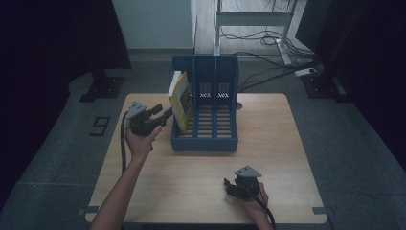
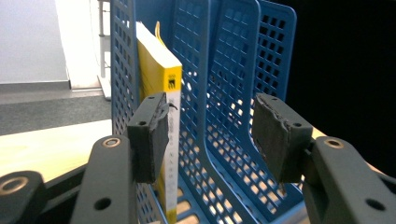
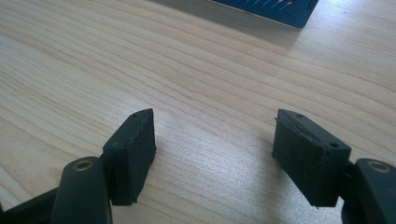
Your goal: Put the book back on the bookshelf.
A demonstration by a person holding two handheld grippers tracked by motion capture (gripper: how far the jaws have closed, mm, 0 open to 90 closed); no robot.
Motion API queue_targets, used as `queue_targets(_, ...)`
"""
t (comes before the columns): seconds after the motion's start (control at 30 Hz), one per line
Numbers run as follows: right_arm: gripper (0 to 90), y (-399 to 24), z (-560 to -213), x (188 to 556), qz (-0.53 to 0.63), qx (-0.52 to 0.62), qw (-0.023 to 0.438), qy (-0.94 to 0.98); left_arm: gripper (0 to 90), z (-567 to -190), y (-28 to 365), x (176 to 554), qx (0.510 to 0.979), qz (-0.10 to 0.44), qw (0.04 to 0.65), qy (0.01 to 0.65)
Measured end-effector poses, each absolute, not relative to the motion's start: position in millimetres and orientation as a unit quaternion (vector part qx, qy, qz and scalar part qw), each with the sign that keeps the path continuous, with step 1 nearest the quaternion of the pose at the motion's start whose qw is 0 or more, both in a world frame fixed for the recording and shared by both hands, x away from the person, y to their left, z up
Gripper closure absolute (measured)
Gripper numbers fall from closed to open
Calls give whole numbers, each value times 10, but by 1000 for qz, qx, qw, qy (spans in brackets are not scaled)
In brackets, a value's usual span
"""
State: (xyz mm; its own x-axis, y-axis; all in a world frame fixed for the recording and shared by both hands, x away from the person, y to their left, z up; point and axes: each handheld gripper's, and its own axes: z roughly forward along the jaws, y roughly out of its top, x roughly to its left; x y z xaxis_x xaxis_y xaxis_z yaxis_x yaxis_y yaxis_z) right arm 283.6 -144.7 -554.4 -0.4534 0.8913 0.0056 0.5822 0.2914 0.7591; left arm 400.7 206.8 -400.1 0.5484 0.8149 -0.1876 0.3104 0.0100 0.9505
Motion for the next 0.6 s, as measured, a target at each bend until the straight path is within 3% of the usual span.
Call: queue_targets(0.6,295,-1435,-5543,2841,358,476,215,774,462,-4193,2110,3444,693,177,584,384)
